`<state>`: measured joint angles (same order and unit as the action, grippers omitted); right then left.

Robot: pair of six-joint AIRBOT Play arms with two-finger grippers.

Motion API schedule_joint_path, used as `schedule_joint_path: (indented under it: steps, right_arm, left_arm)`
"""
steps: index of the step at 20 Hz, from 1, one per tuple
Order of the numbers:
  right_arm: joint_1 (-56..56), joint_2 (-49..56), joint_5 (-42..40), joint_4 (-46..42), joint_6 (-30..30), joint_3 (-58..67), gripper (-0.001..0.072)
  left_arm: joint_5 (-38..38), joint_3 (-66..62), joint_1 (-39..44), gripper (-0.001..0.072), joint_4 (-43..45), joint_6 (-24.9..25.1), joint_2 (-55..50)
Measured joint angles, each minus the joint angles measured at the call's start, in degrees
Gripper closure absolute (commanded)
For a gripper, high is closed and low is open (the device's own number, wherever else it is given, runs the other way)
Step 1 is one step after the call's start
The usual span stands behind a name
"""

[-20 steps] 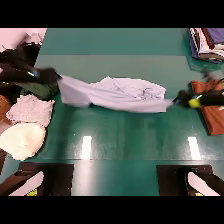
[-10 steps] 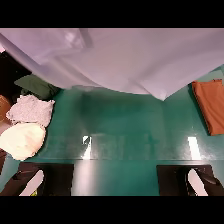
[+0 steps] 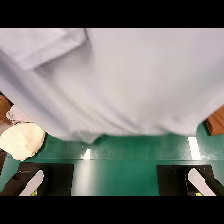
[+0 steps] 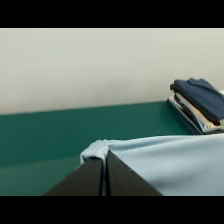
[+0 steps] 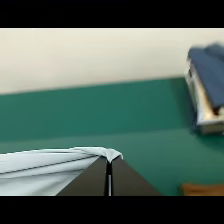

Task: Fold the shirts.

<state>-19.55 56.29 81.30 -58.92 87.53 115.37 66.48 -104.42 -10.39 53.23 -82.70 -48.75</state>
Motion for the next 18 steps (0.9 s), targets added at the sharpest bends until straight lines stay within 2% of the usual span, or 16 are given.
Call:
schedule_joint_path:
  steps: [4,8,13,18]
  right_arm:
    - [8.68,10.71,3.69,-4.2,1.22,-6.69,0.0702]
    - [15.76,24.0,4.55,-9.18,2.14,-13.84,0.0703]
    - [18.32,39.15,0.26,-10.6,2.38,-12.15,0.0703]
    - [18.82,46.07,-1.55,-11.04,1.95,-4.09,0.0703]
  left_arm:
    - [0.87,14.78,1.27,0.0688,-0.48,-0.09,-5.73]
    - [-0.61,24.79,5.27,0.0687,-0.52,2.23,-17.22]
    - [-10.67,25.86,7.13,0.0687,-1.16,5.49,-33.33]
    - [-13.25,20.83,7.34,0.0687,-0.79,8.07,-40.13]
